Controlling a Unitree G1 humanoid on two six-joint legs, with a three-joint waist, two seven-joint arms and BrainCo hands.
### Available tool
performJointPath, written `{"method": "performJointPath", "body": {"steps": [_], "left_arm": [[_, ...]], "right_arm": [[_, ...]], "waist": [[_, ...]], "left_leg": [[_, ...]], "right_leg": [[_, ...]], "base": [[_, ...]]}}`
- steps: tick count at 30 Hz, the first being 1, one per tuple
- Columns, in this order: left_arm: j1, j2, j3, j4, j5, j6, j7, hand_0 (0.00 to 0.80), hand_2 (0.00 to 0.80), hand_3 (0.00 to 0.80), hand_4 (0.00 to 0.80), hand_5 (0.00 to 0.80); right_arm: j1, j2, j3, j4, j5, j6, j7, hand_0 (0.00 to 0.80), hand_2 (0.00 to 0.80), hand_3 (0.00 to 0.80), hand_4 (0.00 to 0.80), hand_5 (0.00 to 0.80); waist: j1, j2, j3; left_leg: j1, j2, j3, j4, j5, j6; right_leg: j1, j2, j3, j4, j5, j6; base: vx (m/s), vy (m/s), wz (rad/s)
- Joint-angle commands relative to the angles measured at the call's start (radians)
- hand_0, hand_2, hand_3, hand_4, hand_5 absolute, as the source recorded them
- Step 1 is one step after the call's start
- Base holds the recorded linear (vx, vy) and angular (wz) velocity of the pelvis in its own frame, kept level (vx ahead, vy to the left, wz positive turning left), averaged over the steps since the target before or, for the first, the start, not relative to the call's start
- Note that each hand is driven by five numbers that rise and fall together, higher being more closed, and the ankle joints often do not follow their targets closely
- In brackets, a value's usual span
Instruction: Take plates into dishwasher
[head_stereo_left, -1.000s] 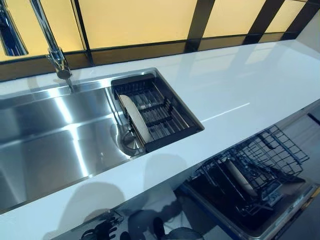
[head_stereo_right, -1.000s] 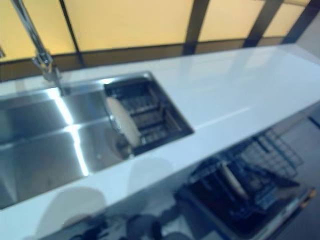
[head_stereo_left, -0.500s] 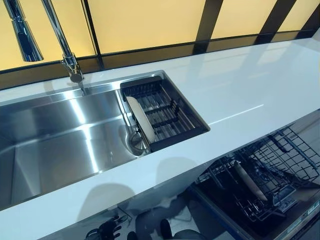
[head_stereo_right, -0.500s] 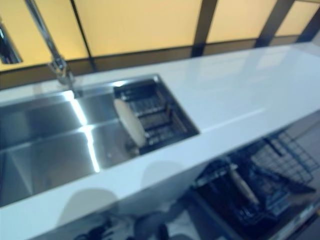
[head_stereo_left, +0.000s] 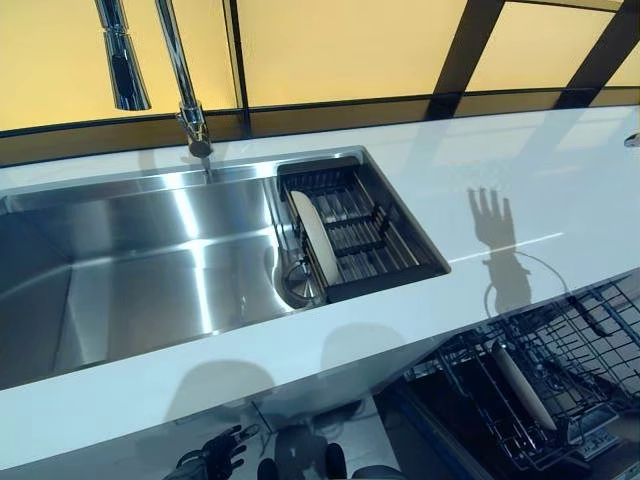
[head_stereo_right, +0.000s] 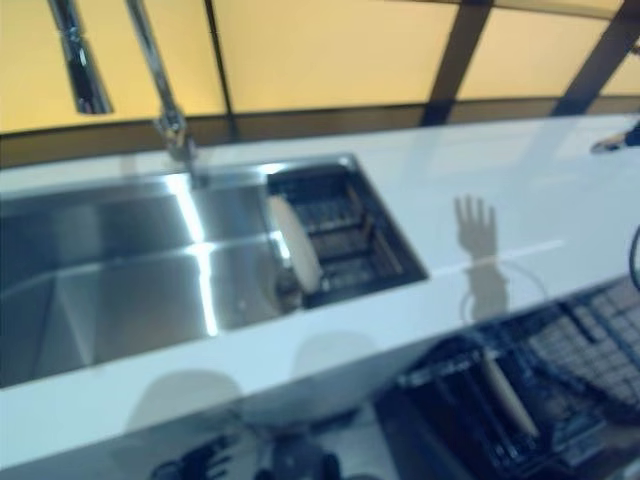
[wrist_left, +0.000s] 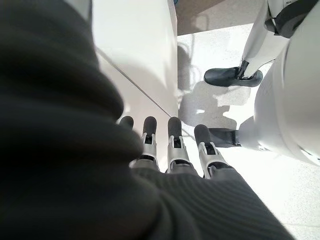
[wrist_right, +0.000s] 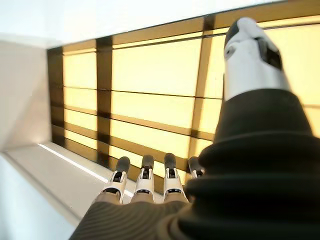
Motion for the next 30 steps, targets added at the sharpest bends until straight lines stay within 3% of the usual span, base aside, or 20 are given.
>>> {"method": "performJointPath", "body": {"steps": [1, 5, 7, 12, 30], "left_arm": [[-0.025, 0.006, -0.005, 0.007, -0.025, -0.004, 0.004, 0.0, 0.0, 0.0, 0.0, 0.0], [-0.025, 0.004, -0.003, 0.008, -0.026, -0.005, 0.005, 0.0, 0.0, 0.0, 0.0, 0.0], [-0.025, 0.002, 0.003, 0.011, -0.025, -0.008, 0.005, 0.0, 0.0, 0.0, 0.0, 0.0], [-0.025, 0.002, 0.016, 0.006, -0.031, -0.008, 0.006, 0.0, 0.0, 0.0, 0.0, 0.0], [-0.024, -0.008, 0.034, -0.007, -0.061, -0.037, 0.001, 0.0, 0.0, 0.0, 0.0, 0.0]], "right_arm": [[-0.136, 0.018, 0.09, 0.008, -0.091, -0.035, -0.017, 0.0, 0.0, 0.0, 0.0, 0.0], [-0.151, 0.021, 0.107, 0.01, -0.093, -0.037, -0.017, 0.0, 0.0, 0.0, 0.0, 0.0], [-0.215, 0.042, 0.188, 0.006, -0.137, -0.057, -0.01, 0.0, 0.0, 0.0, 0.0, 0.0], [-0.27, 0.084, 0.266, -0.011, -0.254, -0.099, 0.004, 0.0, 0.0, 0.0, 0.0, 0.0], [-0.277, 0.184, 0.29, -0.11, -0.397, -0.131, 0.007, 0.0, 0.0, 0.0, 0.0, 0.0]], "waist": [[0.035, -0.037, -0.043], [0.036, -0.037, -0.043], [0.051, -0.039, -0.043], [0.071, -0.036, -0.038], [0.102, -0.022, -0.001]], "left_leg": [[0.002, 0.021, -0.075, -0.002, -0.019, -0.025], [0.001, 0.021, -0.076, -0.002, -0.018, -0.025], [-0.007, 0.022, -0.084, -0.002, -0.013, -0.029], [-0.022, 0.023, -0.096, -0.002, -0.004, -0.034], [-0.067, 0.018, -0.117, -0.002, 0.019, -0.04]], "right_leg": [[-0.008, -0.028, -0.013, 0.002, 0.027, 0.079], [-0.008, -0.028, -0.015, 0.002, 0.026, 0.079], [-0.009, -0.03, -0.029, 0.002, 0.024, 0.079], [-0.014, -0.033, -0.053, 0.002, 0.022, 0.079], [-0.035, -0.043, -0.098, 0.002, 0.022, 0.076]], "base": [[0.006, -0.015, 0.04], [0.003, -0.008, 0.1], [0.006, -0.03, 0.13], [-0.003, -0.028, 0.12], [-0.02, -0.004, 0.1]]}}
